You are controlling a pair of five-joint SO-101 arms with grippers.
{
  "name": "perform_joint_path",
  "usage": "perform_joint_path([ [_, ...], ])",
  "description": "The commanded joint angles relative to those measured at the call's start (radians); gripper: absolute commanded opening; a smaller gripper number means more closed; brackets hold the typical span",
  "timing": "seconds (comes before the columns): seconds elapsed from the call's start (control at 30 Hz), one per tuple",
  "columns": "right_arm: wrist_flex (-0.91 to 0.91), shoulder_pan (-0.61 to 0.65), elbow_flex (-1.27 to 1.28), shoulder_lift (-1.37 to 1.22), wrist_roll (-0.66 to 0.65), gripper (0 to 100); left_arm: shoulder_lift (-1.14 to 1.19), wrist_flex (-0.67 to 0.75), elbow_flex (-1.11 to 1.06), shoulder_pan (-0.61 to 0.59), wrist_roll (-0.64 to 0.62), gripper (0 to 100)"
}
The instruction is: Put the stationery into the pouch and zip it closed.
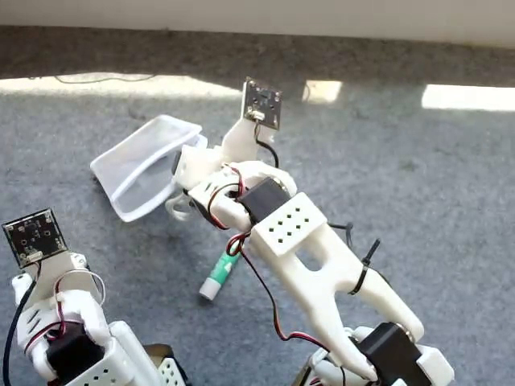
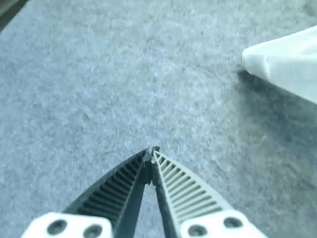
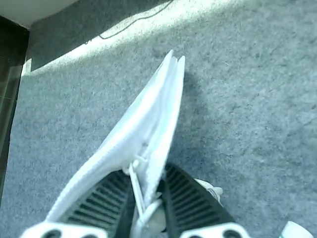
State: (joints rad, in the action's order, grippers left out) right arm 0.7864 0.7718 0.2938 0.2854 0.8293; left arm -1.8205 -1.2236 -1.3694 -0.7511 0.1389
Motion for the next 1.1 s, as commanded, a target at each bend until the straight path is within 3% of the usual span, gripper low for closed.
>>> perform_joint_path([
  [0.0,-0.024,-0.016,-0.004,0.012,-0.002,0.5,-0.004,0.1,0.053,-0.013,-0.006,1],
  [0.17,-0.024,-0.016,-0.004,0.012,-0.002,0.5,-0.002,0.137,0.111,-0.012,-0.008,1],
  [0.27,-0.024,-0.016,-0.004,0.012,-0.002,0.5,-0.001,0.069,0.186,-0.01,-0.015,11],
  [0.43,-0.024,-0.016,-0.004,0.012,-0.002,0.5,0.001,0.032,0.243,-0.008,-0.172,27],
  [0.7,-0.024,-0.016,-0.002,0.012,-0.002,0.5,0.002,-0.078,0.367,0.209,-0.184,28],
  [0.83,-0.024,-0.016,-0.001,0.005,-0.002,0.5,0.012,-0.121,0.443,0.263,-0.184,28],
  [1.07,-0.024,-0.016,-0.001,0.004,-0.002,0.5,0.326,-0.216,0.679,0.335,-0.215,28],
])
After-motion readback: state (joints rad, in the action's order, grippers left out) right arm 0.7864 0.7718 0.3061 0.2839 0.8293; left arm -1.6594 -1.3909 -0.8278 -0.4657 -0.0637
